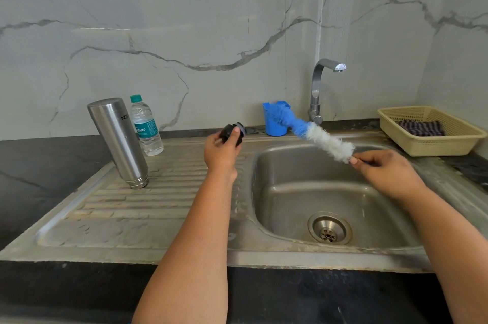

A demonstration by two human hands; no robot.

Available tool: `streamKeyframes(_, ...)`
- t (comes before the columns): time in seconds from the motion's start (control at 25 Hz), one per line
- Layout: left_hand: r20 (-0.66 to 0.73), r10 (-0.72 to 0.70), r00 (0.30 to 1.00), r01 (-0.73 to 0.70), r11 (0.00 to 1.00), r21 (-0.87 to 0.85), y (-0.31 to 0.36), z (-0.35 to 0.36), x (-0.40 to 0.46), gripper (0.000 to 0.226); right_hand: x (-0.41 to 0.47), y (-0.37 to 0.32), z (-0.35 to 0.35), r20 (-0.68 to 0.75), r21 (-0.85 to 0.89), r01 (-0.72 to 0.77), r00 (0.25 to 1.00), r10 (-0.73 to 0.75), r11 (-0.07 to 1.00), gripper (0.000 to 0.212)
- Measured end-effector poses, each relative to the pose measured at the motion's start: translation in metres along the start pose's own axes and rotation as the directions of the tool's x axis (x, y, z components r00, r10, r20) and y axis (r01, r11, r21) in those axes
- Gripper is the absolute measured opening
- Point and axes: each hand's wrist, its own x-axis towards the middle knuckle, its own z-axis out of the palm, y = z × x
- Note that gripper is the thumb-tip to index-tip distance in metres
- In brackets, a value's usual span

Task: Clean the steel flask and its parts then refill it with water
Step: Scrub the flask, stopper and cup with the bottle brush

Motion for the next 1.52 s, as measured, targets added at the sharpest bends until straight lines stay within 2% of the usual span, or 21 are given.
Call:
streamKeyframes(0.04, 0.108, -0.155, 0.982, 0.172, 0.971, -0.169, 0.003, 0.003, -0.001, 0.019, -0.001, 0.000, 0.002, -0.001, 0.013, -0.008, 1.000, 0.008, 1.000, 0.020)
streamKeyframes(0.08, 0.190, -0.244, 0.951, 0.285, 0.929, -0.235, 0.003, 0.005, -0.003, 0.018, -0.001, -0.001, 0.006, 0.019, 0.013, 0.001, 1.000, -0.002, 1.000, 0.019)
streamKeyframes(0.12, 0.236, -0.286, 0.929, 0.338, 0.915, -0.222, 0.003, 0.006, -0.007, 0.021, -0.002, -0.004, 0.011, 0.048, 0.020, 0.021, 0.999, -0.022, 1.000, 0.017)
streamKeyframes(0.24, 0.243, -0.293, 0.925, 0.353, 0.900, -0.256, 0.005, 0.007, -0.009, 0.029, -0.004, -0.011, 0.017, 0.139, 0.009, 0.070, 0.988, -0.071, 0.997, 0.015)
streamKeyframes(0.32, 0.238, -0.309, 0.921, 0.371, 0.881, -0.292, 0.006, 0.002, -0.009, 0.027, -0.001, -0.008, 0.011, 0.140, -0.060, 0.089, 0.987, -0.080, 0.994, 0.019)
streamKeyframes(0.4, 0.289, -0.346, 0.893, 0.415, 0.880, -0.231, 0.006, 0.004, -0.015, 0.024, -0.001, -0.007, 0.009, 0.108, -0.133, 0.092, 0.991, -0.078, 0.987, 0.022)
streamKeyframes(0.48, 0.309, -0.363, 0.879, 0.425, 0.890, -0.164, 0.002, 0.011, -0.024, 0.021, -0.001, -0.009, 0.011, 0.098, -0.123, 0.100, 0.991, -0.088, 0.987, 0.022)
streamKeyframes(0.64, 0.190, -0.335, 0.923, 0.379, 0.877, -0.296, 0.004, 0.009, -0.017, 0.028, -0.003, -0.012, 0.007, 0.147, -0.140, 0.100, 0.986, -0.080, 0.985, 0.024)
streamKeyframes(0.76, 0.228, -0.321, 0.919, 0.374, 0.892, -0.253, 0.005, 0.007, -0.015, 0.033, -0.004, -0.009, 0.007, 0.117, -0.206, 0.094, 0.991, -0.071, 0.974, 0.026)
streamKeyframes(0.8, 0.242, -0.301, 0.922, 0.348, 0.919, -0.183, 0.004, 0.009, -0.018, 0.034, -0.003, -0.008, 0.008, 0.096, -0.218, 0.089, 0.993, -0.069, 0.972, 0.026)
streamKeyframes(0.88, 0.175, -0.156, 0.972, 0.146, 0.987, 0.071, -0.001, 0.011, -0.019, 0.039, -0.003, -0.007, 0.011, 0.052, -0.246, 0.067, 0.997, -0.056, 0.967, 0.027)
streamKeyframes(0.96, 0.071, 0.054, 0.996, -0.075, 0.939, 0.337, -0.003, 0.006, -0.017, 0.051, -0.004, -0.006, 0.009, 0.017, -0.270, 0.043, 0.999, -0.040, 0.962, 0.028)
streamKeyframes(1.0, 0.054, 0.096, 0.994, -0.110, 0.910, 0.401, -0.003, 0.003, -0.016, 0.053, -0.004, -0.005, 0.007, 0.006, -0.273, 0.041, 0.999, -0.041, 0.961, 0.030)
streamKeyframes(1.16, 0.144, 0.091, 0.985, -0.146, 0.889, 0.435, -0.007, 0.001, -0.017, 0.053, -0.004, -0.005, 0.004, -0.002, -0.148, 0.130, 0.991, -0.132, 0.980, 0.024)
streamKeyframes(1.28, 0.258, 0.145, 0.955, -0.261, 0.825, 0.502, -0.006, 0.003, -0.023, 0.046, -0.006, -0.010, 0.012, 0.116, -0.025, 0.189, 0.976, -0.185, 0.982, 0.014)
streamKeyframes(1.4, 0.263, 0.194, 0.945, -0.304, 0.816, 0.492, -0.001, 0.000, -0.024, 0.049, -0.006, -0.008, 0.010, 0.185, -0.066, 0.196, 0.966, -0.181, 0.978, 0.014)
streamKeyframes(1.52, 0.291, 0.244, 0.925, -0.355, 0.830, 0.431, 0.000, 0.002, -0.027, 0.053, -0.002, 0.000, 0.001, 0.096, -0.111, 0.173, 0.982, -0.162, 0.979, 0.014)
